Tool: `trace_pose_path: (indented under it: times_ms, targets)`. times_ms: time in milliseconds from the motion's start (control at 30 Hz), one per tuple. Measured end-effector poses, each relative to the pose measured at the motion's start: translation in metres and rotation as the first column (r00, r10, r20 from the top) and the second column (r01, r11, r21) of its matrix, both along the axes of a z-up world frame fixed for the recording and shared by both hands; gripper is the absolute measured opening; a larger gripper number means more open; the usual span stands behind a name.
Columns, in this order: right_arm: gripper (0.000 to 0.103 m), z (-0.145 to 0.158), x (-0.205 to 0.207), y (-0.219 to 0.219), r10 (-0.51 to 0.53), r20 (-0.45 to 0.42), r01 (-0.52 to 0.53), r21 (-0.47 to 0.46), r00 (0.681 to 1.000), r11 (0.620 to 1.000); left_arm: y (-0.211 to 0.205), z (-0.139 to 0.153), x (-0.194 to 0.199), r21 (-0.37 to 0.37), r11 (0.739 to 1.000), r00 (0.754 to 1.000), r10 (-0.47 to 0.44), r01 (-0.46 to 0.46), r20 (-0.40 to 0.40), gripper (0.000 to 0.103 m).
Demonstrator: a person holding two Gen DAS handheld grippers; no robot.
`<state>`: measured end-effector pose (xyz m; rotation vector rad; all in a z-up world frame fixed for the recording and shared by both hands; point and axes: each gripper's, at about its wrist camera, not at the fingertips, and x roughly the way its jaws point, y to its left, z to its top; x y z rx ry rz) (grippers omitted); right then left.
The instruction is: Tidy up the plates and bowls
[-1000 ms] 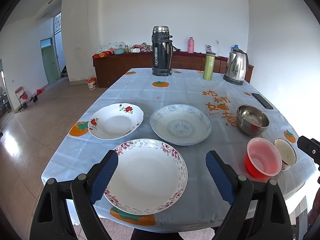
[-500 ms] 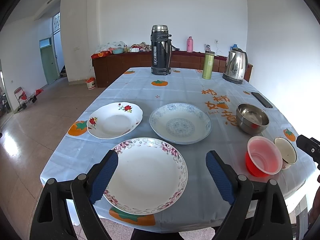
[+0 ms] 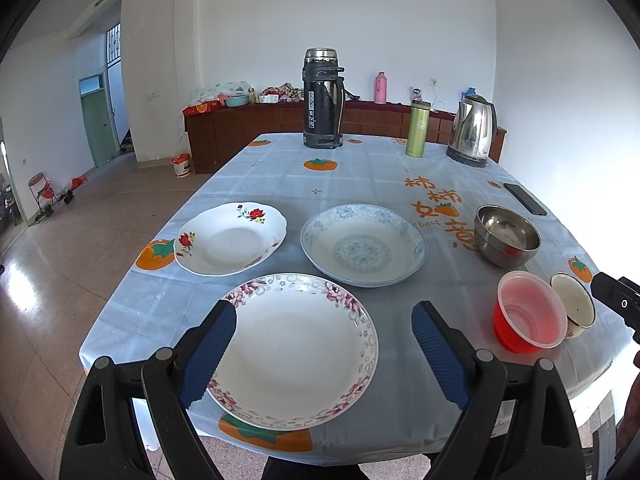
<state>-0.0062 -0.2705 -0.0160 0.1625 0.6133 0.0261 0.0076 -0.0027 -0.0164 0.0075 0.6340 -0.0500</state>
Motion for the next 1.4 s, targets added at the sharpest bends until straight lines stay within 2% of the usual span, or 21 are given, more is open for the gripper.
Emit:
trace_pose_path:
  times_ms: [533, 833, 1100, 1267, 1400]
  targets:
    - [0.103, -0.006, 0.008, 0.003, 0.008, -0.027, -0.008, -0.001, 1.000, 1.000, 0.005, -0.010, 0.011, 0.009, 1.000, 0.999, 0.012, -0.012, -0.031, 0.091]
    - [0.101, -0.016, 0.030, 0.023, 0.108, -0.033, -0.108, -0.001, 0.994, 0.994, 0.032, -0.027, 0.028, 0.028, 0.994, 0.991, 0.105, -0.103, -0.077, 0.091]
    - [0.093, -0.027, 0.054, 0.065, 0.266, -0.064, -0.266, 0.008, 0.962, 0.964, 0.064, -0.045, 0.035, 0.053, 0.983, 0.974, 0.182, -0.176, -0.135, 0.091]
    - [0.085, -0.034, 0.070, 0.095, 0.359, -0.082, -0.359, 0.018, 0.930, 0.933, 0.087, -0.052, 0.039, 0.065, 0.970, 0.957, 0.243, -0.236, -0.157, 0.091]
    - [0.073, -0.042, 0.082, 0.122, 0.426, -0.106, -0.427, 0.019, 0.898, 0.904, 0.104, -0.061, 0.044, 0.062, 0.955, 0.936, 0.296, -0.290, -0.188, 0.091]
